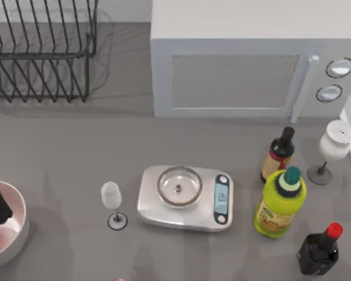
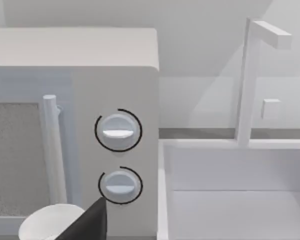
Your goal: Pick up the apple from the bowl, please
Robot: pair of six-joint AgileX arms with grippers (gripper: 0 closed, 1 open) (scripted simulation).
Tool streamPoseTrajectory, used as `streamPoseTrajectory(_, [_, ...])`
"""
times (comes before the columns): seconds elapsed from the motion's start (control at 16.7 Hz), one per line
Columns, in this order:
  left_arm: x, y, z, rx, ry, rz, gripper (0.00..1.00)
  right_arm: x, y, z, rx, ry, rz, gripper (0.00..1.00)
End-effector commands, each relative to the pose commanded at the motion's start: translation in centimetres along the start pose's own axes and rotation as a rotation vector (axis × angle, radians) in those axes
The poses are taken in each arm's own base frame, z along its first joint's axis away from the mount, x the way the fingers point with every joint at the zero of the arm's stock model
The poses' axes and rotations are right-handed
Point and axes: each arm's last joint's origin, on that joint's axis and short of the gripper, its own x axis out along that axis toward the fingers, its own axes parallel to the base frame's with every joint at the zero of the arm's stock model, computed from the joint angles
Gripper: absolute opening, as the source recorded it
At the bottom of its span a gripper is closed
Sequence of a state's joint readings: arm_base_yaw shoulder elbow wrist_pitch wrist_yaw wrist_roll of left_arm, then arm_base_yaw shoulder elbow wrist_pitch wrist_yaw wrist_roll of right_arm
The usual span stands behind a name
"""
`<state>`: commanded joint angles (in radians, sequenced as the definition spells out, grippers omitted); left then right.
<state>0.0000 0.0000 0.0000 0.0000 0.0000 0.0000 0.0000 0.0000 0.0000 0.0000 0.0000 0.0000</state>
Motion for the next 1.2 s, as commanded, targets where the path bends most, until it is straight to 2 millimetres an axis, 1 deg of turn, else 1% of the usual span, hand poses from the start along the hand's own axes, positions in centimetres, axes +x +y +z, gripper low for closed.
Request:
streamPoseTrajectory(0.78, [0.0,0.0,0.2,0.0,0.014,0.0,1.0,0.0,0.0,0.0,0.0,0.0,0.0,1.0])
streamPoseTrajectory(0.96, [0.2,0.0,1.2,0.001,0.122,-0.001,1.0,0.0,0.0,0.0,0.0,0.0,0.0,1.0])
streamPoseTrajectory(1.08, [0.6,0.0,2.1,0.002,0.256,-0.002,1.0,0.0,0.0,0.0,0.0,0.0,0.0,1.0])
streamPoseTrajectory(1.2, [1.5,0.0,3.1,0.004,0.429,-0.004,1.0,0.0,0.0,0.0,0.0,0.0,0.0,1.0])
